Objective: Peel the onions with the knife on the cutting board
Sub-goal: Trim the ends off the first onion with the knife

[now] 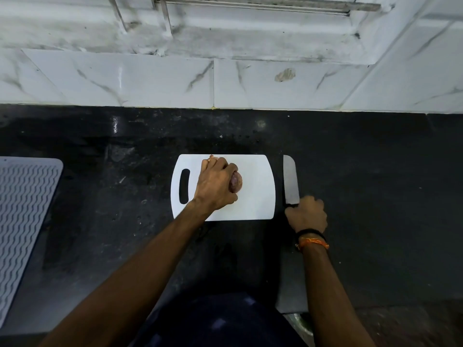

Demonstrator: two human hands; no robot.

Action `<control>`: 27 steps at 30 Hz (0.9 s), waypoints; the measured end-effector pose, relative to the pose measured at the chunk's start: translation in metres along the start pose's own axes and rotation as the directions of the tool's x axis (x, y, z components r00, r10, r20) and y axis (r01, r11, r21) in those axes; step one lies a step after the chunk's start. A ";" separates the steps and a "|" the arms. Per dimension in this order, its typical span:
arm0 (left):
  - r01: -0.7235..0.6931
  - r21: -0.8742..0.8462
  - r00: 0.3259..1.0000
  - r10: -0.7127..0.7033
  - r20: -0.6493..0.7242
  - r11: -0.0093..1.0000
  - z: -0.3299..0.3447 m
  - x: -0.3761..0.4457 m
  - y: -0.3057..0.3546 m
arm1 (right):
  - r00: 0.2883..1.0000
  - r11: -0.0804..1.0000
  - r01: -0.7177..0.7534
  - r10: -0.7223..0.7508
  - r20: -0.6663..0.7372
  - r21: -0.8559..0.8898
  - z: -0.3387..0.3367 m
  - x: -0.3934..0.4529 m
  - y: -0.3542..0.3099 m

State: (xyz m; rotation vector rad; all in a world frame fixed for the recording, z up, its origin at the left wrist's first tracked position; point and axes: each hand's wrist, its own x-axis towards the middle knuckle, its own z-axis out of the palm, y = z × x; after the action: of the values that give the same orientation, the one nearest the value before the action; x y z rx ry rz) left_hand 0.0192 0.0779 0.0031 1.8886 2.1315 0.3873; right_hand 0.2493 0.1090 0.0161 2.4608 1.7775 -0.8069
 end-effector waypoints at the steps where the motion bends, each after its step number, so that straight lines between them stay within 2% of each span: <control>1: 0.005 0.002 1.000 -0.005 0.003 1.000 0.000 0.000 0.001 | 0.997 0.995 0.080 -0.079 -0.023 0.052 0.002 -0.003 -0.007; 3: 0.004 0.009 1.000 -0.005 0.022 1.000 0.002 0.002 0.003 | 0.975 0.962 0.219 -0.212 -0.060 0.161 0.008 -0.010 -0.022; 5: 0.007 0.006 0.998 -0.008 0.060 1.000 0.003 0.003 0.005 | 0.961 0.930 0.276 -0.269 -0.062 0.241 0.015 -0.018 -0.036; 11: 0.010 0.022 0.994 -0.013 0.110 1.000 0.002 0.001 0.009 | 0.917 0.896 0.396 -0.399 -0.029 0.201 0.037 -0.038 -0.042; 17: 0.048 0.030 0.994 -0.051 0.095 0.998 -0.003 0.009 0.010 | 0.907 0.887 0.409 -0.421 0.015 0.213 0.051 -0.048 -0.040; 21: -0.015 0.079 0.993 0.006 0.116 0.997 -0.001 0.013 0.009 | 0.891 0.852 0.448 -0.452 -0.053 0.270 0.054 -0.051 -0.039; 27: -0.022 -0.113 0.991 0.037 0.132 0.993 -0.003 0.015 0.005 | 0.882 0.827 0.458 -0.467 -0.056 0.325 0.056 -0.051 -0.037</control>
State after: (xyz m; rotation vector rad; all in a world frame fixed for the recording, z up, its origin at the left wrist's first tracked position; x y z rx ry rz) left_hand 0.0214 0.0931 0.0077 1.8312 1.9564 0.3666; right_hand 0.1824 0.0604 -0.0015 2.1756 2.4589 -1.2516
